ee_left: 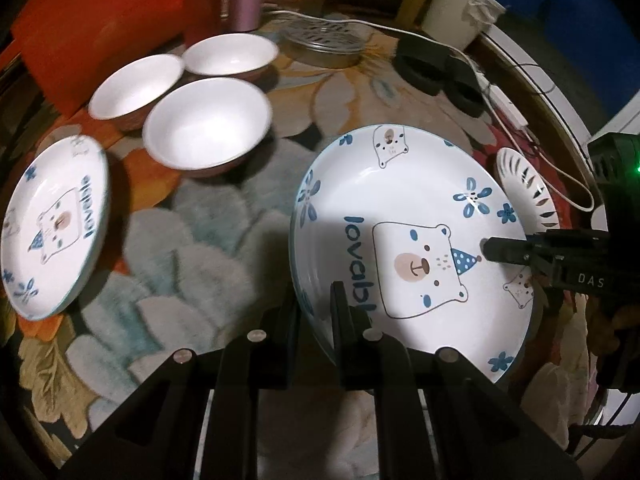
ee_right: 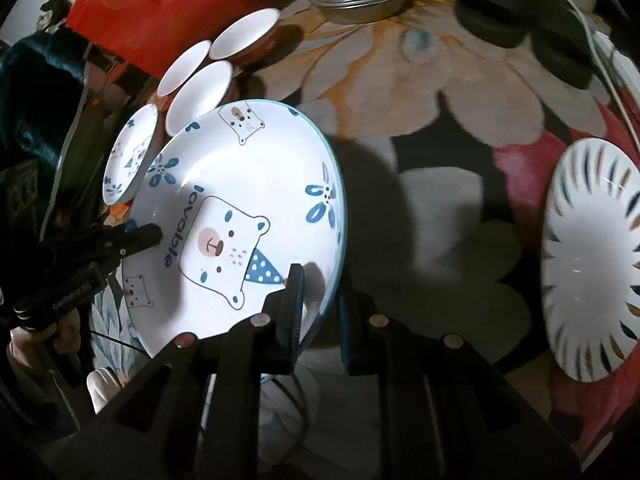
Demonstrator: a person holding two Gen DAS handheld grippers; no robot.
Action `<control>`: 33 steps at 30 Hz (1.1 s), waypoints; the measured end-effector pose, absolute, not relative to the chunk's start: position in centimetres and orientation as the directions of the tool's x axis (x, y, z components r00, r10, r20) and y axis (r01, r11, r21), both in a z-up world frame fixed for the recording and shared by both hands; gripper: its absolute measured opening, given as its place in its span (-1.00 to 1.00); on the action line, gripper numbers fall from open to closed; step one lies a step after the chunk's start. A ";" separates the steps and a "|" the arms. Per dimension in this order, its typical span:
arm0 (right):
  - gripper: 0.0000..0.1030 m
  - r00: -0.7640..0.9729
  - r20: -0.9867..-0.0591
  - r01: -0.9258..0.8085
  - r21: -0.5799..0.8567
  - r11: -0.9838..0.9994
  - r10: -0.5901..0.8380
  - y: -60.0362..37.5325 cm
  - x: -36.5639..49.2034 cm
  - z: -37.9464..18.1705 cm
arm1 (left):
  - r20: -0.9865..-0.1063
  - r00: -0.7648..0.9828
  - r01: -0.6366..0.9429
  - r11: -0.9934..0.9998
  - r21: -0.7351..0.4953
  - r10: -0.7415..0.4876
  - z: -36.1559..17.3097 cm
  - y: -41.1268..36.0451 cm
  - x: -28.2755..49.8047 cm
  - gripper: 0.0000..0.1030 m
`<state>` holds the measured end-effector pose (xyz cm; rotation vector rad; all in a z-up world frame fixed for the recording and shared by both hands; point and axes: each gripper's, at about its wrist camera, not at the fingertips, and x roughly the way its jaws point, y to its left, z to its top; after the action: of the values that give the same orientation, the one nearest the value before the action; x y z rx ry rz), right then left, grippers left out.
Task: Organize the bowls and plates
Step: 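Lift the bear plate and carry it toward the leaf-pattern plate, then lower the bear plate onto the leaf-pattern plate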
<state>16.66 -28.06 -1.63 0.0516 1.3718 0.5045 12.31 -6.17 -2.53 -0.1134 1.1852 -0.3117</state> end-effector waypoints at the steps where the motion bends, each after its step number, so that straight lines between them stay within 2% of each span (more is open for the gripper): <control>1: -0.69 0.113 -0.923 -0.307 0.320 0.896 0.369 -28.5 16.7 -1.5 | -0.891 0.338 0.191 0.949 -0.251 -0.303 -2.5 -6.9 12.5 -0.75; 22: -0.69 0.176 -0.940 -0.157 0.268 0.951 0.294 -39.5 16.7 0.0 | -0.875 0.312 0.330 0.906 -0.266 -0.371 -1.7 -18.3 14.9 -0.75; 33: -0.68 0.192 -0.945 -0.086 0.251 0.964 0.263 -43.8 16.7 0.3 | -0.871 0.292 0.355 0.890 -0.284 -0.395 -1.6 -22.6 16.1 -0.75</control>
<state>16.70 -43.80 0.32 0.1536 1.3574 0.2470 16.10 -22.65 -1.61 -0.0384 1.1729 -0.5001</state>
